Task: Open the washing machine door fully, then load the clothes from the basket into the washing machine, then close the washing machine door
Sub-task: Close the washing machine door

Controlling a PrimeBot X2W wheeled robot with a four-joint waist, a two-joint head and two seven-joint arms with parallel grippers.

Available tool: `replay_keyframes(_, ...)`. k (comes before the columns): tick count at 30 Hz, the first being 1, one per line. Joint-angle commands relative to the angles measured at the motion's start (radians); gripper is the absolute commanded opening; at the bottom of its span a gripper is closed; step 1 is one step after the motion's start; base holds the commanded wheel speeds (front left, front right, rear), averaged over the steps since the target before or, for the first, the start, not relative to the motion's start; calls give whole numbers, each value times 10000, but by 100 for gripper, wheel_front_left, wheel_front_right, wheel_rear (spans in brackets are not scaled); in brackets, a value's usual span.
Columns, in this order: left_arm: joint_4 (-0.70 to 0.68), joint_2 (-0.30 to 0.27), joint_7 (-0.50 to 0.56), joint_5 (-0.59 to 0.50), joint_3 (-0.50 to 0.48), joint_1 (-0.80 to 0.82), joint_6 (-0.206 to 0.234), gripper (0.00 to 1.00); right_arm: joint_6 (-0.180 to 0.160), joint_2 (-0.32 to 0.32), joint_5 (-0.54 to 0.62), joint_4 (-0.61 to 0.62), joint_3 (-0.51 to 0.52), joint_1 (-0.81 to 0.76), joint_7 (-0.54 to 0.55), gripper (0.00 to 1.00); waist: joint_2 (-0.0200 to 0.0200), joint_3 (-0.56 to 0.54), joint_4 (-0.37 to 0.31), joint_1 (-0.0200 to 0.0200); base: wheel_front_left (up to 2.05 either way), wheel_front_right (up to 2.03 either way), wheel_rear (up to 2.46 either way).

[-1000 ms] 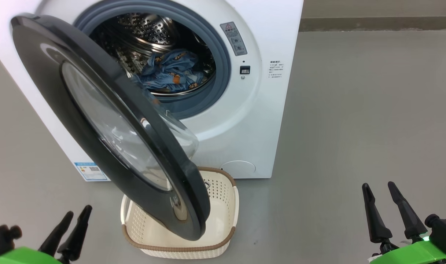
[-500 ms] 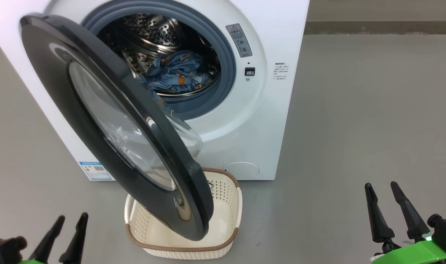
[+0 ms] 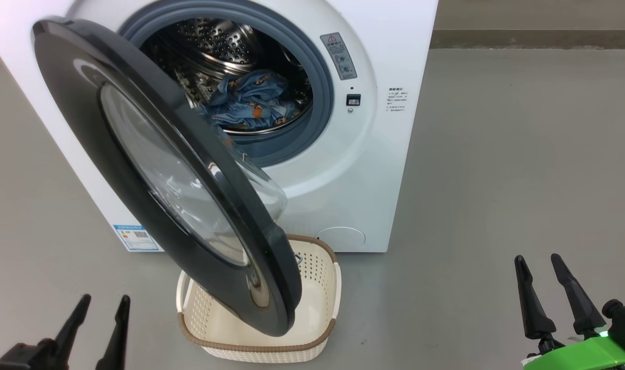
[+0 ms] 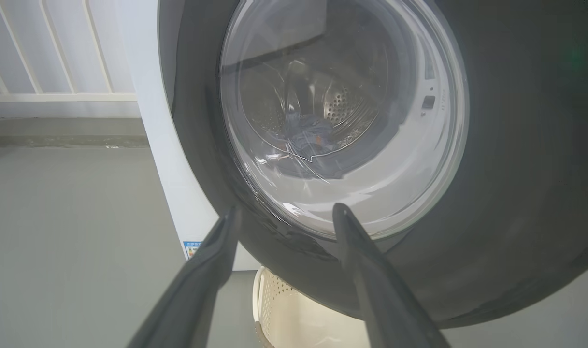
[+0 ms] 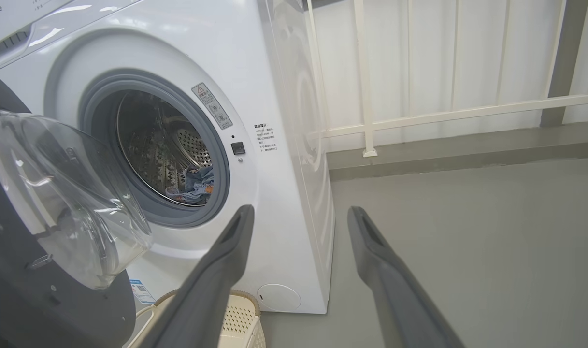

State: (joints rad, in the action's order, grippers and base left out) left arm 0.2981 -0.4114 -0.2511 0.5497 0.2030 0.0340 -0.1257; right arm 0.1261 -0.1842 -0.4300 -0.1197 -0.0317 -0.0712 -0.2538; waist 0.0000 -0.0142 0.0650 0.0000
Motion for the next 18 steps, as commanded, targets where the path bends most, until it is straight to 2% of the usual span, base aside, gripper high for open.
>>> replay_keyframes(1, -384, -93, -106, -402, -601, 132, -50, 100, 46, -197, 89, 225, -167, 126, -80, 100, 0, 3, -8, 0, 0, 0, 0)
replay_keyframes(11, -634, 649, -106, -1263, -1384, -202, -50, 100, 46, -195, 90, 207, -160, 165, -80, 100, 0, 69, -38, 0, 0, 0, 0)
replay_keyframes(18, -546, 870, -106, -1579, -1585, -374, -50, 100, 46, -204, 99, 203, -132, 192, -80, 100, 0, 100, -83, 0, 0, 0, 0)
